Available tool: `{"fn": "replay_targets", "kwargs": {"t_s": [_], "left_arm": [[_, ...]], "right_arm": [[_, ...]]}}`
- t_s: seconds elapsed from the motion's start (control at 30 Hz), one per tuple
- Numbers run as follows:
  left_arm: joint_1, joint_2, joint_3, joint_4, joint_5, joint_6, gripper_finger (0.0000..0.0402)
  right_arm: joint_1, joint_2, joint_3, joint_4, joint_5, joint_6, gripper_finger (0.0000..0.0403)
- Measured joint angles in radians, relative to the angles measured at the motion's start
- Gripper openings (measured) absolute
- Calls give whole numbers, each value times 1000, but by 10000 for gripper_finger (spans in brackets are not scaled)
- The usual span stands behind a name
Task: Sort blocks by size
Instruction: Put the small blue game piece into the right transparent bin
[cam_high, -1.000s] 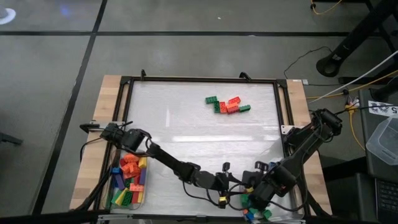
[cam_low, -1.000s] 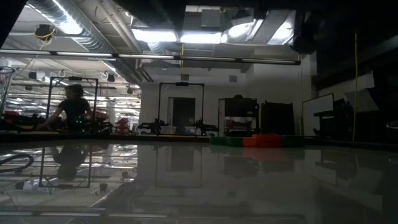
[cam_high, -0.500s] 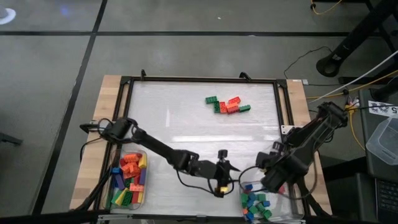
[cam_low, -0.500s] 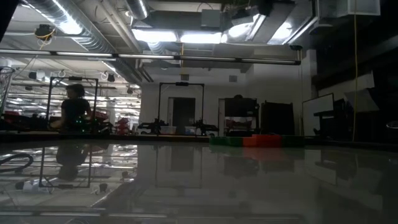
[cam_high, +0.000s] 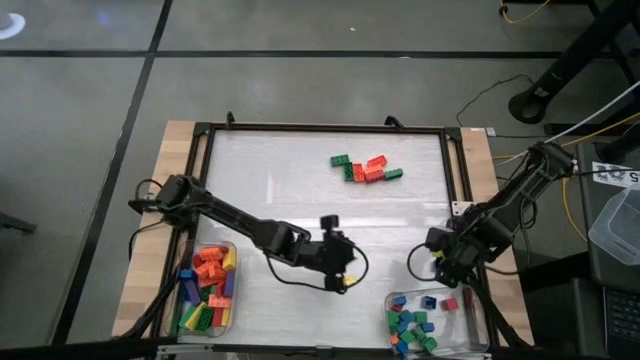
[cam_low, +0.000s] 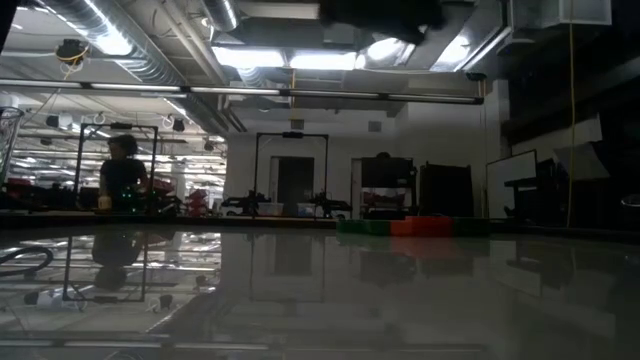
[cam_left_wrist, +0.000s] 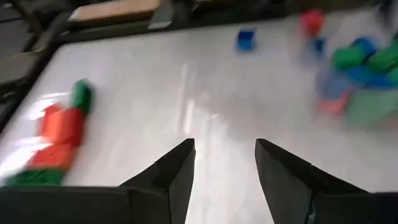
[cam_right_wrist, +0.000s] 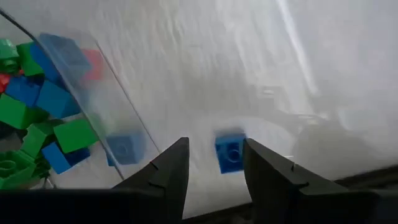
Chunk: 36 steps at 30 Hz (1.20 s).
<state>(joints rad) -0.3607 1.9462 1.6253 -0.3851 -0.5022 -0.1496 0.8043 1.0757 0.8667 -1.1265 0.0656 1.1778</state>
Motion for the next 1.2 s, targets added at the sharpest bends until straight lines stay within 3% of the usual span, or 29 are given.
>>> {"fn": "replay_targets", "kwargs": {"t_s": [0.13,0.37,0.67,1.2], "left_arm": [[-6,-46,0,-158,-65,-36,156],[-8,-71,0,-326,-96,-113,156],[-7,-72,0,-358,-98,-137,156],[-7,-71,0,-363,-98,-136,156]], "right_arm": [[0,-33,-106,107,-35,6,150],[0,-14,-184,113,-105,3,150],[0,-11,-267,158,-162,-4,150],[0,-11,-360,273,-163,-60,150]]}}
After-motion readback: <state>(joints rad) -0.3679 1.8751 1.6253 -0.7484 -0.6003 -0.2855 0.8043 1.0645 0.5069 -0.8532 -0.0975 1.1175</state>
